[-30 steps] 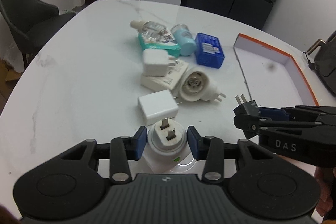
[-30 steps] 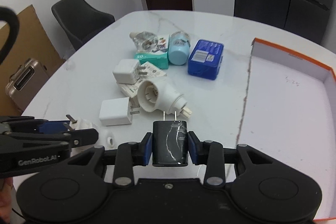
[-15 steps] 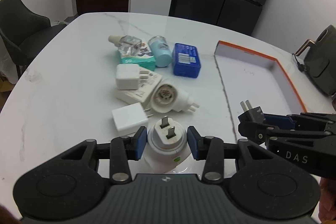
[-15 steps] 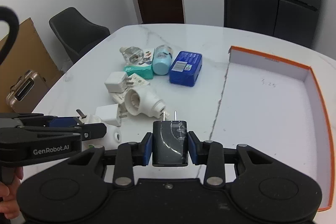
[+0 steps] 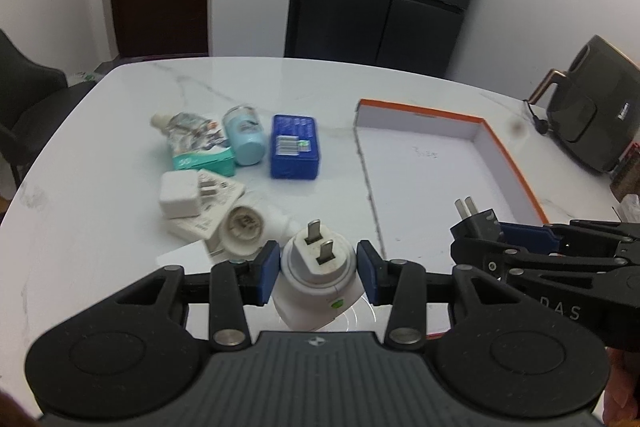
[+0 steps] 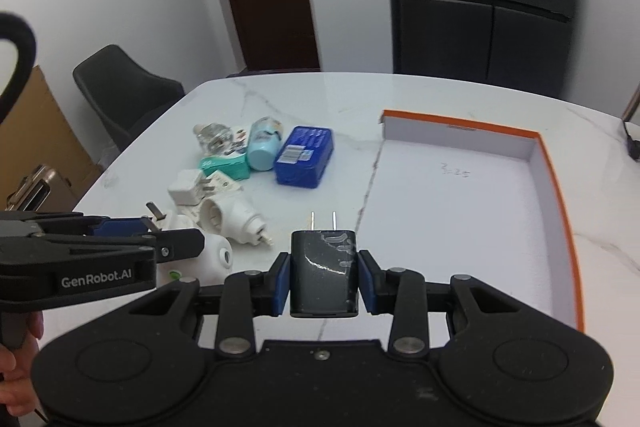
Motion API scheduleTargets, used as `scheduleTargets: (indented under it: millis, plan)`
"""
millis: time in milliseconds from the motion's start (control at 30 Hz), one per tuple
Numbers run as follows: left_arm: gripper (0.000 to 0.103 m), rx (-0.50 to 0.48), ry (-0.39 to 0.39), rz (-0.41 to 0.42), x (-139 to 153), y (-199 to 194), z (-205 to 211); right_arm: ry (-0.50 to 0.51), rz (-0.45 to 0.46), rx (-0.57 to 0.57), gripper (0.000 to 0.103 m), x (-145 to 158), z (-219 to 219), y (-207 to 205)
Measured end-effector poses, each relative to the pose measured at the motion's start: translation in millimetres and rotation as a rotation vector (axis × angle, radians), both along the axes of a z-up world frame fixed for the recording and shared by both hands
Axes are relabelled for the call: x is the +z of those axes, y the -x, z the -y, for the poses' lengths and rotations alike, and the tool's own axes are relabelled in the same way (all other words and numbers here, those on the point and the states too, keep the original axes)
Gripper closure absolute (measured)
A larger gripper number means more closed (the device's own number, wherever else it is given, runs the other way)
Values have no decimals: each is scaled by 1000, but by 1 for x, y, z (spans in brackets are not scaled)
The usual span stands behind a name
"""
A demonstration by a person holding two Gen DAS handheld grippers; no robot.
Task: Organize rigid objects
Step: 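Lift and carry the white adapter and black charger toward the orange-rimmed tray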
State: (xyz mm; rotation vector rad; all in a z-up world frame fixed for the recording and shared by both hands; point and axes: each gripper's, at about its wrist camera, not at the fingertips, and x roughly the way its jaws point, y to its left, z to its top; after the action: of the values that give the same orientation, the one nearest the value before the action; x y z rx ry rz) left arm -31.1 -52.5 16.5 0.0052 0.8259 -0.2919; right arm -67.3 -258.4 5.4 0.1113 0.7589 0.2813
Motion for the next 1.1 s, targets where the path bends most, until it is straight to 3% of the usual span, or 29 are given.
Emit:
scheduleTargets:
  millis: [1100]
  plan:
    - [61, -135, 0, 33, 11, -2, 81, -12, -14, -170, 59, 7, 80, 19]
